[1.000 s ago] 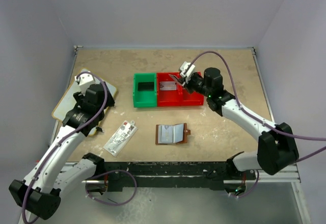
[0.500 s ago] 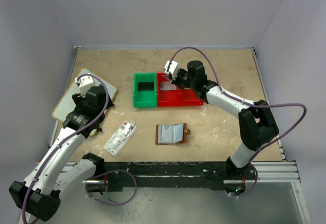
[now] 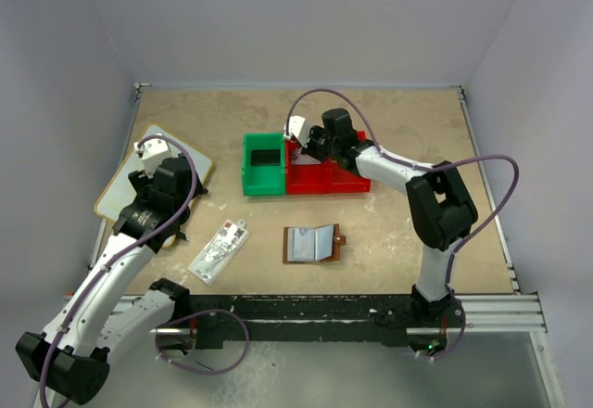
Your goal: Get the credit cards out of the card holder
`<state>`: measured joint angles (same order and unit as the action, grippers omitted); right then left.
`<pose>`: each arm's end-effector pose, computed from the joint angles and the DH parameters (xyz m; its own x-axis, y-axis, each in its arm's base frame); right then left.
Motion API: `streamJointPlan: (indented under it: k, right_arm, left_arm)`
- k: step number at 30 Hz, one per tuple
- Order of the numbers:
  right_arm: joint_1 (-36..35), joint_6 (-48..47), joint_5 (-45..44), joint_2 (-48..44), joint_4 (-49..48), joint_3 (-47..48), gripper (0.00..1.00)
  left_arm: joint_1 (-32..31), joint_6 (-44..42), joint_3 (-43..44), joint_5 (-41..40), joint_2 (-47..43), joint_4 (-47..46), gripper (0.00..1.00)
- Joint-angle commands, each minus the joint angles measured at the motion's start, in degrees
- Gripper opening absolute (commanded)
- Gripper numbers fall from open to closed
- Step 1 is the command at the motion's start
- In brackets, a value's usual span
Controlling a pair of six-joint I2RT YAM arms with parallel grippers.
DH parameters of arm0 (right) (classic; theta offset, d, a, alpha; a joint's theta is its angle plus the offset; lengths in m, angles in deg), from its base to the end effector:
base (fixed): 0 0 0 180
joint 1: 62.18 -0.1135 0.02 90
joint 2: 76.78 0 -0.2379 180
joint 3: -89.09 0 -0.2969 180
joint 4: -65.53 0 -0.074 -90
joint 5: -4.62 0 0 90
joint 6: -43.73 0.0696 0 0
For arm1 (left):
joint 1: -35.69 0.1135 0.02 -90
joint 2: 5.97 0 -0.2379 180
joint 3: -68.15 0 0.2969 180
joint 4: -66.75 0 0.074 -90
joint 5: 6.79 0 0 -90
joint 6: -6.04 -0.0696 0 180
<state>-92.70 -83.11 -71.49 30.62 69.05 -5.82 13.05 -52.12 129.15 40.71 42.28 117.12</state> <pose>0.4164 0.2649 0.1661 0.1068 -0.6127 -0.7831 -0.7686 0.4488 -0.4560 0.2492 -0.0530 0.2800 -0.3678 -0.2680 -0.8904 -0.4757 0.8770 -0.0675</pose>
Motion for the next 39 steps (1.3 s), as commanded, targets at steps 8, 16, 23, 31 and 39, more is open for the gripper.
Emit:
streamJointPlan:
  k: [8, 16, 23, 31, 39]
  right_arm:
    - [-1.64, -6.69, -6.79, 5.36, -0.04, 6.42, 0.01]
    - [-2.53, -10.99, -11.58, 9.01, -1.59, 8.33, 0.03]
    - [-3.08, -12.24, -11.23, 10.32, -2.18, 8.38, 0.09]
    - [-3.32, -9.95, -9.32, 12.50, 4.37, 10.67, 0.20]
    - [-3.33, -7.50, -9.13, 12.32, 4.50, 10.63, 0.29]
  left_arm:
    - [0.11, -1.49, 0.12, -0.76, -0.57, -1.81, 0.78]
    - [0.07, -1.73, 0.08, -0.31, -0.76, -2.06, 0.78]
    - [0.07, -1.70, 0.04, -0.48, -0.75, -1.96, 0.78]
    - [0.13, -1.71, 0.01, -0.52, -0.29, -1.89, 0.78]
    - [0.10, -1.89, 0.04, -0.04, 0.15, -1.81, 0.78]
